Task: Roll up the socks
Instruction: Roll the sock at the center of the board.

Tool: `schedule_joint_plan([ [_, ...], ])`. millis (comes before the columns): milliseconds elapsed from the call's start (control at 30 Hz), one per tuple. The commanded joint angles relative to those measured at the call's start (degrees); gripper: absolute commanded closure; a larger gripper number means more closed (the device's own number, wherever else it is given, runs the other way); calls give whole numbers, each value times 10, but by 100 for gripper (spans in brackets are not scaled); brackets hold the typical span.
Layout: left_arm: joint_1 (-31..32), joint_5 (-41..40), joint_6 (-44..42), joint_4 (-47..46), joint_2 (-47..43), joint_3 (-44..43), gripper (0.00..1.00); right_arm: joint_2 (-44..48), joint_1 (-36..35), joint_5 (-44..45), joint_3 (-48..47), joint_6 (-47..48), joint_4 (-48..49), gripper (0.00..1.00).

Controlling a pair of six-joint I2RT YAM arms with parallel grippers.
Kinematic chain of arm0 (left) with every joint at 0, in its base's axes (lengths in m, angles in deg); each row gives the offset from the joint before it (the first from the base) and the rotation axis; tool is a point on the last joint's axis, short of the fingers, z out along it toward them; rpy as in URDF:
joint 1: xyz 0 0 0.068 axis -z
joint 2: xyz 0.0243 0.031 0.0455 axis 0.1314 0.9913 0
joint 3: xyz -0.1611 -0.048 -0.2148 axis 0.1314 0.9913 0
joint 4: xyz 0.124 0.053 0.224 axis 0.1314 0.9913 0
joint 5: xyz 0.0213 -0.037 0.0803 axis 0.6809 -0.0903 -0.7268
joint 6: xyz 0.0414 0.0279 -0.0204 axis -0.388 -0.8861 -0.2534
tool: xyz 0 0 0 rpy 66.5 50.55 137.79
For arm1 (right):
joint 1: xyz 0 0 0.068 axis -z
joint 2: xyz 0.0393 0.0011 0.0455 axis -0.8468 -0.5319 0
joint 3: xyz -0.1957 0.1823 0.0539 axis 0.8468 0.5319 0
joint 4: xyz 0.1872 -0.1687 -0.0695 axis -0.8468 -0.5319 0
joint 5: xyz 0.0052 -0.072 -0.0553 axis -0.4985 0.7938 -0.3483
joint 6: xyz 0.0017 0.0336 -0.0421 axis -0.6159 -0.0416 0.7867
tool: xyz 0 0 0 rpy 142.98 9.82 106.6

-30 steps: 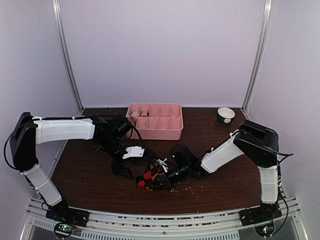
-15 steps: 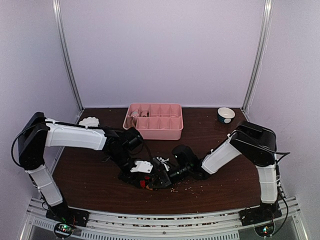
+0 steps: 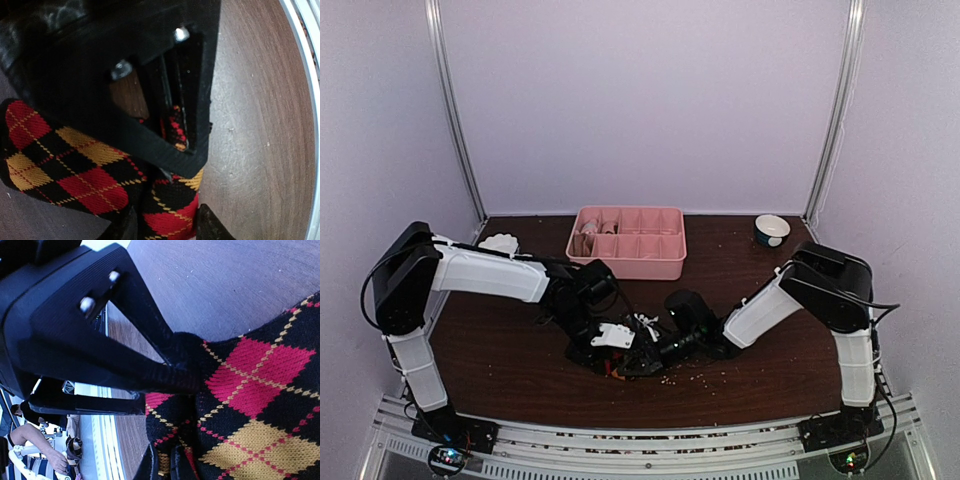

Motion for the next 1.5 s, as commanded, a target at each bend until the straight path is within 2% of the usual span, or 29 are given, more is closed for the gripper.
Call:
schedule_joint_plan([
  [0, 9, -20, -8, -6, 11, -9, 64, -60, 12, 62, 45, 10, -167, 100],
  [33, 9, -17, -9, 2, 17, -15, 73, -59, 12, 63, 46, 11, -167, 100],
  [100, 9, -16, -9, 17, 30, -30, 86, -55, 12, 70, 49, 13, -167, 100],
  [200, 9, -11, -1, 37, 45, -48, 93, -46, 11, 96, 51, 23, -179, 97],
  [267, 3, -4, 10, 58, 64, -68, 100, -39, 13, 119, 51, 21, -190, 86],
  [500, -57, 80, 24, 158, 129, -146, 100, 32, 13, 200, 105, 29, -128, 61],
  [600, -62, 79, 21, 200, 159, -178, 100, 59, 8, 225, 133, 34, -96, 45],
  [667, -66, 87, 23, 225, 178, -196, 100, 74, 4, 246, 146, 46, -95, 39],
  [700, -68, 88, 26, 232, 187, -203, 100, 82, 2, 258, 156, 49, -94, 17],
  [733, -69, 92, 28, 239, 194, -207, 100, 91, 1, 271, 171, 53, -87, 2],
  [900, -73, 96, 36, 258, 222, -225, 100, 164, -3, 361, 248, 63, -39, 0],
  [1033, -78, 111, 34, 276, 230, -244, 100, 219, -7, 466, 278, 84, -58, 0],
  [1167, -84, 120, 32, 298, 245, -258, 100, 292, -7, 598, 322, 34, -55, 0],
  [1233, -85, 125, 31, 312, 254, -268, 100, 313, 7, 630, 376, -33, 16, 0],
  [1267, -86, 127, 31, 321, 261, -276, 100, 311, 18, 599, 399, -28, 89, 0],
  [1300, -87, 134, 34, 330, 269, -284, 100, 302, 20, 560, 414, 15, 165, 0],
  [1333, -90, 144, 36, 338, 276, -292, 100, 298, 15, 542, 417, 49, 202, 0],
  [1467, -101, 167, 42, 383, 313, -331, 100, 310, -83, 587, 385, 252, 156, 0],
])
